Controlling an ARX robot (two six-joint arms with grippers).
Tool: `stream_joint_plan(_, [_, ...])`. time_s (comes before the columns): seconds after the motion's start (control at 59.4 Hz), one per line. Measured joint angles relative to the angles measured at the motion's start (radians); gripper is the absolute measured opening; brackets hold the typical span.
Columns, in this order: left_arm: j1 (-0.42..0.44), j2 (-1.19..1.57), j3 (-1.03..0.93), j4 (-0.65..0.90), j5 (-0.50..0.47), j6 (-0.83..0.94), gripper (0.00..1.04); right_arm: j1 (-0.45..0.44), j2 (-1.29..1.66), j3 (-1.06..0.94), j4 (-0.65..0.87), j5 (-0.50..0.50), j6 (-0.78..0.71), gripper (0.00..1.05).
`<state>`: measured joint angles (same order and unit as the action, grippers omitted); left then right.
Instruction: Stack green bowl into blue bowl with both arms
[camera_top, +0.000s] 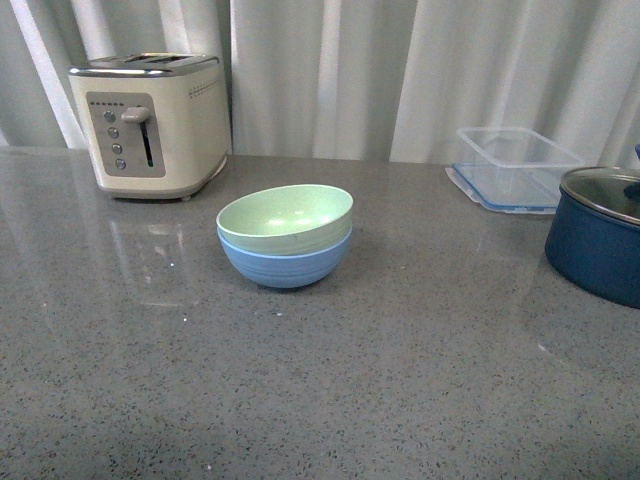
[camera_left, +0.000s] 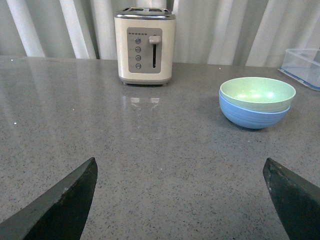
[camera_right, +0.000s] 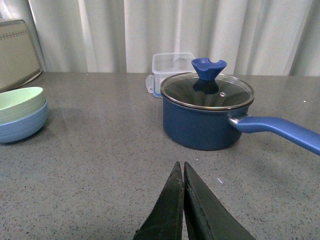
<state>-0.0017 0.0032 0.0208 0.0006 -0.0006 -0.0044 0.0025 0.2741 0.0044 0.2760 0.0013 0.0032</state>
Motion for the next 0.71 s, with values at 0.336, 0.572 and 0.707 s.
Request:
stream_joint_plan(0.336, [0.000, 0.000, 0.000, 0.000, 0.000, 0.000, 0.98, 0.000, -0.095, 0.000, -0.093, 0.000, 0.000, 0.01])
stream_joint_plan(0.572, [0.000, 0.000, 0.000, 0.000, 0.000, 0.000, 0.98, 0.000, -0.269, 0.001, -0.272, -0.001, 0.000, 0.01])
stream_joint_plan(0.707, [0.000, 0.000, 0.000, 0.000, 0.000, 0.000, 0.98, 0.000, -0.270, 0.001, -0.275, -0.002, -0.002, 0.01])
